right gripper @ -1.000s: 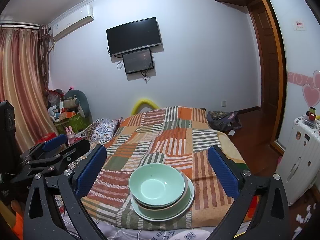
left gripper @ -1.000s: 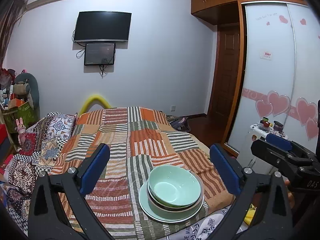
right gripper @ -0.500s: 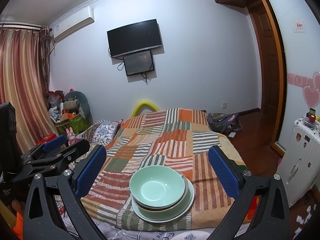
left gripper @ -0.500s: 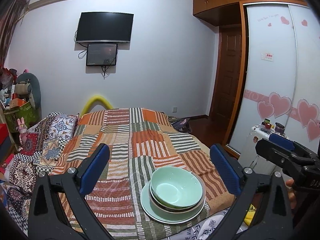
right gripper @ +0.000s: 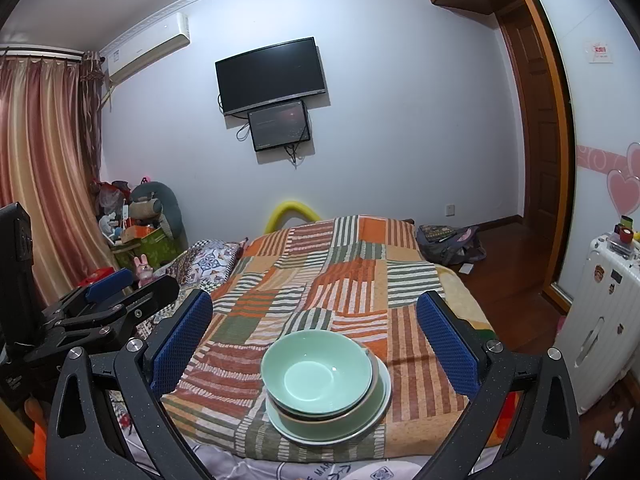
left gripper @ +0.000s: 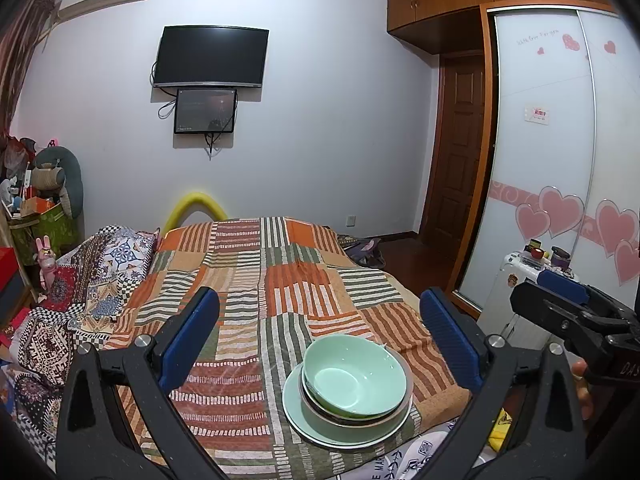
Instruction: Organize plates and bowls
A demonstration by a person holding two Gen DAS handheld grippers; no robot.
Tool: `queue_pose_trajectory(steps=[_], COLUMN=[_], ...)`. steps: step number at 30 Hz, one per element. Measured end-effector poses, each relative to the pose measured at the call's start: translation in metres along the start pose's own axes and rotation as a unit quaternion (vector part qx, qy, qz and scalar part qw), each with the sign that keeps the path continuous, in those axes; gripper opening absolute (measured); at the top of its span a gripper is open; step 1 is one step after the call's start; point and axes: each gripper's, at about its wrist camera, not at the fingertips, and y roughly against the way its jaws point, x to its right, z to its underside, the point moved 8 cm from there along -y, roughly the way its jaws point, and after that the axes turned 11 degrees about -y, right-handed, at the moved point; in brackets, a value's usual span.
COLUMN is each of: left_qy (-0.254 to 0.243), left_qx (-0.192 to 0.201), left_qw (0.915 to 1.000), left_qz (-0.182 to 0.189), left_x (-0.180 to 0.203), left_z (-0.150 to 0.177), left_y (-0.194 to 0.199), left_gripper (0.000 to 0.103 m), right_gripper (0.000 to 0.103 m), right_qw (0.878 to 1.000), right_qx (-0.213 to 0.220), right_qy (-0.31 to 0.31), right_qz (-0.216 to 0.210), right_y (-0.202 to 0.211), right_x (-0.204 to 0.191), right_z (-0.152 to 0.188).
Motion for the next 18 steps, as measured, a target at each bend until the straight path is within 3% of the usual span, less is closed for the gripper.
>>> queue_pose_trajectory(steps=[18], left_qy=[-0.010], left_qx=[0.012], left_qw=[0.9999], left_qz=[0.003], left_x=[0.0036], left_z=[-0.0054], left_y=[0.0036], left_gripper=[0.103], right_gripper=[0.102], right_qw=[1.000], right_qx=[0.000], right_qy=[0.000], right_qz=[-0.002], right_y=[0.0014], right_x=[-0.0026], right_z=[-0.0005])
